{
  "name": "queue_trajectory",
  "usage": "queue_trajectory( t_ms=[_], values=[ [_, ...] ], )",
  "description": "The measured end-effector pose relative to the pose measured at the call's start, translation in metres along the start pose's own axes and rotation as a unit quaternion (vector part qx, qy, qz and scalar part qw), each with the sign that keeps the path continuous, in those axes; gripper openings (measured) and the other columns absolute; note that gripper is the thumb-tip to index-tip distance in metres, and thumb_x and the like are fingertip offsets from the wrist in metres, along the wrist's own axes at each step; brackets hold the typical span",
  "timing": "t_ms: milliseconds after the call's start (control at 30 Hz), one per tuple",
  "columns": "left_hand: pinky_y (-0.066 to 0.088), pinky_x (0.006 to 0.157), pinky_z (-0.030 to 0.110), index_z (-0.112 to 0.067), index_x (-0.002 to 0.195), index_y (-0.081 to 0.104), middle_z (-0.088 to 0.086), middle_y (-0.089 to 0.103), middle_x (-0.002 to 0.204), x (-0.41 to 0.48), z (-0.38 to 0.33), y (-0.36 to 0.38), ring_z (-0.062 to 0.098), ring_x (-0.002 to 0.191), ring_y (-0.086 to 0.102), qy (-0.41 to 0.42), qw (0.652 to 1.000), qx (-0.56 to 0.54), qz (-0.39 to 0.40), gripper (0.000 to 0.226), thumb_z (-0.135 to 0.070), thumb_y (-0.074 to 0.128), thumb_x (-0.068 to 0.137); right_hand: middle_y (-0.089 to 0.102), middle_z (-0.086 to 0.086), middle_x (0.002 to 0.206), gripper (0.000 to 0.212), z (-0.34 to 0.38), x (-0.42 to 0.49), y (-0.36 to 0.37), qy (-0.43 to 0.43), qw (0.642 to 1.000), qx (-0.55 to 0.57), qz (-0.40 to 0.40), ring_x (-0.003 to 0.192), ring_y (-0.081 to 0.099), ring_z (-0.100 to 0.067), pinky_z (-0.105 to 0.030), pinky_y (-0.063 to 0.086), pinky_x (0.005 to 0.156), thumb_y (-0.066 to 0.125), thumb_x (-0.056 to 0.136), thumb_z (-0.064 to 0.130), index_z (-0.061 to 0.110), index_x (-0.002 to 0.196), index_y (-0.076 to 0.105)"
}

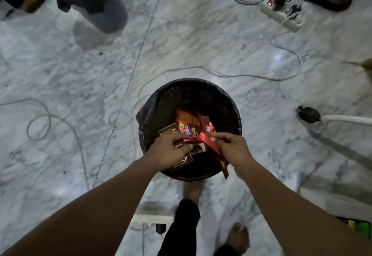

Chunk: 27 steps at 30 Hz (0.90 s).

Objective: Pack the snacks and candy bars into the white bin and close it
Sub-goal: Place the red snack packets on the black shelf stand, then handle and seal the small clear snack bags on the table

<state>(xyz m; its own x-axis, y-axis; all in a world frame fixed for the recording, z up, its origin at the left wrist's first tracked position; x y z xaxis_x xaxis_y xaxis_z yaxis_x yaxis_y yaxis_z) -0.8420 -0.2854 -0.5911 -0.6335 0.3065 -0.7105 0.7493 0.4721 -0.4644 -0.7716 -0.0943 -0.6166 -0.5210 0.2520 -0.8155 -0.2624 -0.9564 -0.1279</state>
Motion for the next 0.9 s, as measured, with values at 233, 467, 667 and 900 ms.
queue_trajectory(
  t_ms=[233, 467, 667, 900],
  values=[
    [0.039, 0.095, 0.018, -0.036, 0.127, 0.065, -0.015, 0.058, 0.128, 0.039, 0.013, 0.008, 0.003, 0.111, 0.055, -0.026, 0.999, 0.021, 0.032, 0.043, -0.042, 0.07, 0.085, 0.075, -0.003, 0.107, 0.021, -0.005, 0.047, 0.01, 0.006, 1.0, 0.006, 0.006, 0.095, 0.071, -0.017, -0.032, 0.057, 0.091, 0.065, 0.094, 0.018, 0.018, 0.113, 0.073],
    [0.042, 0.105, 0.028, -0.036, 0.132, 0.06, -0.006, 0.061, 0.134, 0.021, -0.024, -0.018, 0.018, 0.123, 0.057, -0.024, 0.995, 0.088, 0.029, 0.06, -0.051, 0.065, 0.075, 0.068, -0.006, 0.117, 0.026, 0.022, 0.016, -0.002, 0.017, 0.999, -0.05, 0.015, 0.107, 0.062, -0.021, -0.036, 0.052, 0.093, 0.066, 0.093, 0.021, 0.016, 0.118, 0.069],
    [0.046, 0.105, 0.036, -0.04, 0.135, 0.055, -0.003, 0.063, 0.133, -0.045, -0.109, -0.056, 0.021, 0.122, 0.058, 0.001, 0.99, 0.126, 0.063, 0.063, -0.051, 0.062, 0.074, 0.066, -0.001, 0.099, 0.019, 0.091, -0.082, -0.042, -0.011, 0.997, -0.079, 0.011, 0.091, 0.06, -0.018, -0.029, 0.047, 0.078, 0.068, 0.089, 0.028, 0.022, 0.107, 0.072],
    [0.045, 0.1, 0.034, -0.035, 0.14, 0.051, 0.002, 0.055, 0.142, -0.163, -0.271, -0.112, 0.023, 0.126, 0.054, 0.108, 0.966, 0.217, 0.091, 0.055, -0.045, 0.06, 0.086, 0.066, -0.006, 0.089, 0.019, 0.201, -0.257, -0.117, -0.069, 0.996, -0.052, -0.028, 0.072, 0.057, -0.02, -0.028, 0.042, 0.054, 0.068, 0.089, 0.025, 0.017, 0.106, 0.07]
  ],
)
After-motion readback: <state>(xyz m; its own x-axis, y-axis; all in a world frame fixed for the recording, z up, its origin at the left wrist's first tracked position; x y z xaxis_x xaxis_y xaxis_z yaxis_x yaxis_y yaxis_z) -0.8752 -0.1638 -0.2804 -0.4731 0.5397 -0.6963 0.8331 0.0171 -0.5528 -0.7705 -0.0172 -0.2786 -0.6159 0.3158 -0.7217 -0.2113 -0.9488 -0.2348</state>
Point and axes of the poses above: each hand's wrist, its own x-axis towards the middle knuckle, its own y-axis out of the palm, z = x × y, the point moved 1 cm from there along x, towards the middle knuckle
